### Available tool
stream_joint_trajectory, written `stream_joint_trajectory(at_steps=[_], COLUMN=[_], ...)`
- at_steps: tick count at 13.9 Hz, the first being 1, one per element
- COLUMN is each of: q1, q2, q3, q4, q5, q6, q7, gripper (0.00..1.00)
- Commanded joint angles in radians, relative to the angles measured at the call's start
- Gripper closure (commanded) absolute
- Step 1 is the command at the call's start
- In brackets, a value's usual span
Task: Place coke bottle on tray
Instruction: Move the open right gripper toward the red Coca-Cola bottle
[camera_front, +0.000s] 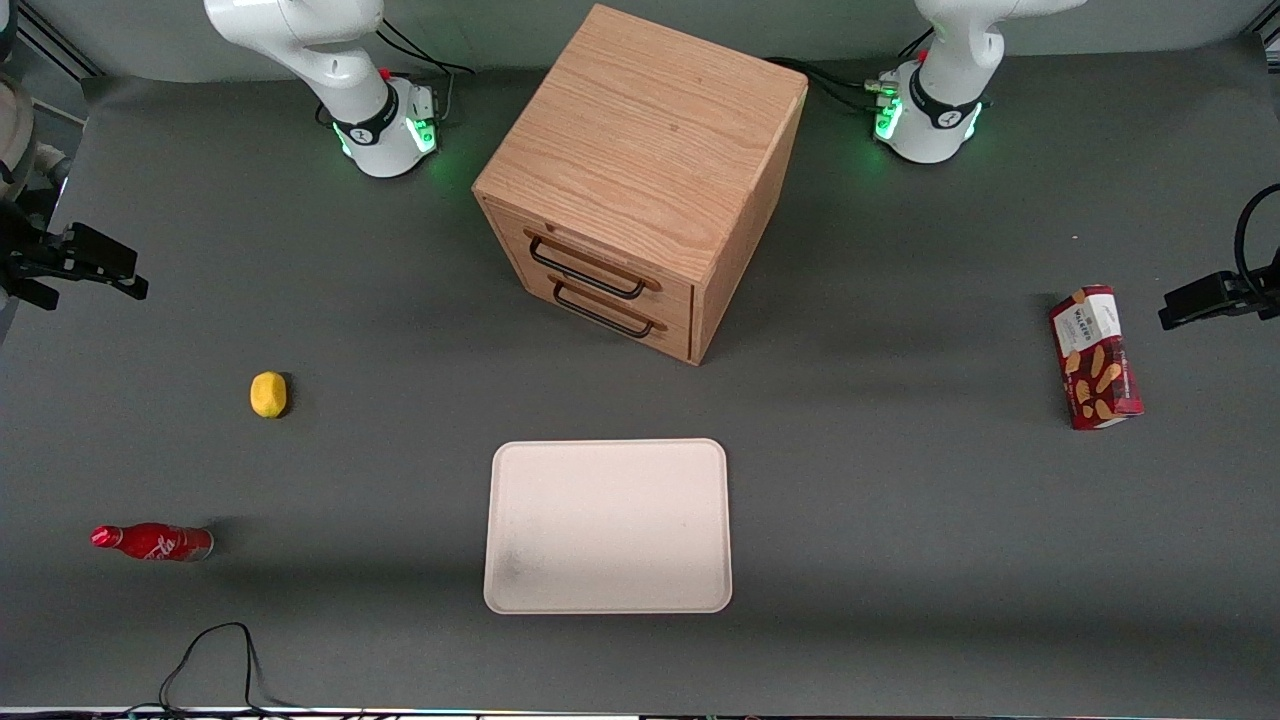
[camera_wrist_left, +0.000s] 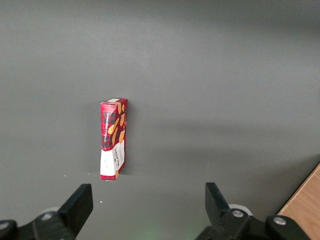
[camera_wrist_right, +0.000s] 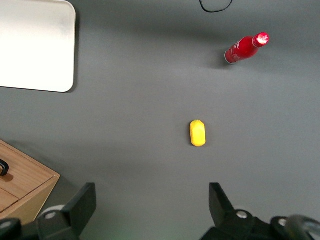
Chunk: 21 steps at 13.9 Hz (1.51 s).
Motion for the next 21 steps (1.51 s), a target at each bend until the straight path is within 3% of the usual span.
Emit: stream_joint_trajectory(at_steps=[1,16,21], q1=[0.000,-0.010,-0.006], q2=[-0.011,0.021,0.211], q3=[0.004,-0.007,-0.145], q4=[-0.012,0.011,0.198], q5=[-0.023,-0.022,0.007], q6=[0.003,0.003,0.001], q7=[0.009,0.008,-0.171], gripper=[0.00,0.00,0.00])
